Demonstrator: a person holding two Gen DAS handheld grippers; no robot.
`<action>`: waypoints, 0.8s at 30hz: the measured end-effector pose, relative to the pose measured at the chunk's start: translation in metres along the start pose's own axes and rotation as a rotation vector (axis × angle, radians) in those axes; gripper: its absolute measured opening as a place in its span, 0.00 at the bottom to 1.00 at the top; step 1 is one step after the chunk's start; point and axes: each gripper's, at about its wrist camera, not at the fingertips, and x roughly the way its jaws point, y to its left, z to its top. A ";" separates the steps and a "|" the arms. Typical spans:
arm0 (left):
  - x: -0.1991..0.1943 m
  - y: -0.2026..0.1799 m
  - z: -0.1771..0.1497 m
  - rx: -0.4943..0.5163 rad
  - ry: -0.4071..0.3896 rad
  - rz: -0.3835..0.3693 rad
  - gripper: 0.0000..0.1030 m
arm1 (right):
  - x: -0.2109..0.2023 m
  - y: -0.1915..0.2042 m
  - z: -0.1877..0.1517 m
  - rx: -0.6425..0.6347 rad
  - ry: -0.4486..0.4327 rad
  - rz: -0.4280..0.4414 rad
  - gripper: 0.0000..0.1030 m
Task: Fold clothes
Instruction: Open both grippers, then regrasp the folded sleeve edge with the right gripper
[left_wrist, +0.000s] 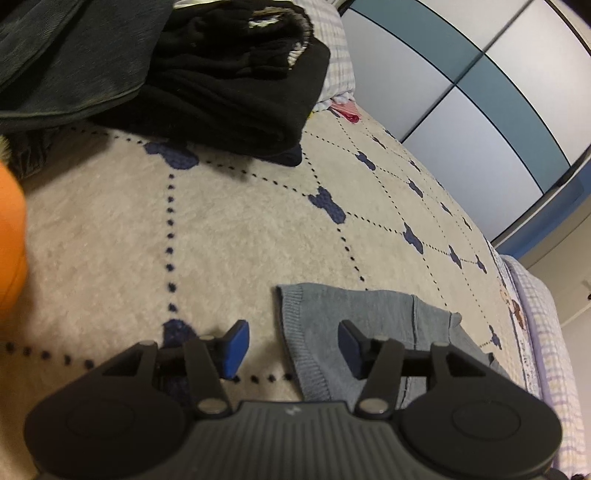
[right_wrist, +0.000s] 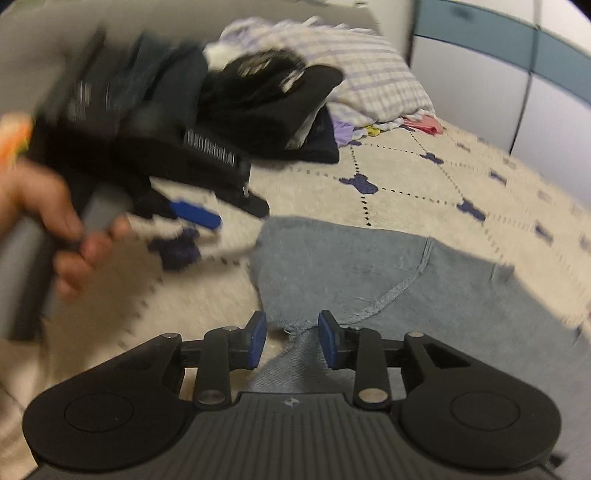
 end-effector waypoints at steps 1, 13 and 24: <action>0.000 0.000 0.001 -0.005 0.005 -0.009 0.54 | 0.003 0.006 0.002 -0.044 0.023 -0.030 0.33; -0.012 0.003 0.004 -0.055 0.017 -0.076 0.59 | 0.035 0.053 -0.010 -0.490 0.120 -0.300 0.33; -0.009 0.019 0.009 -0.103 0.037 -0.070 0.60 | 0.029 0.058 0.009 -0.458 -0.034 -0.290 0.19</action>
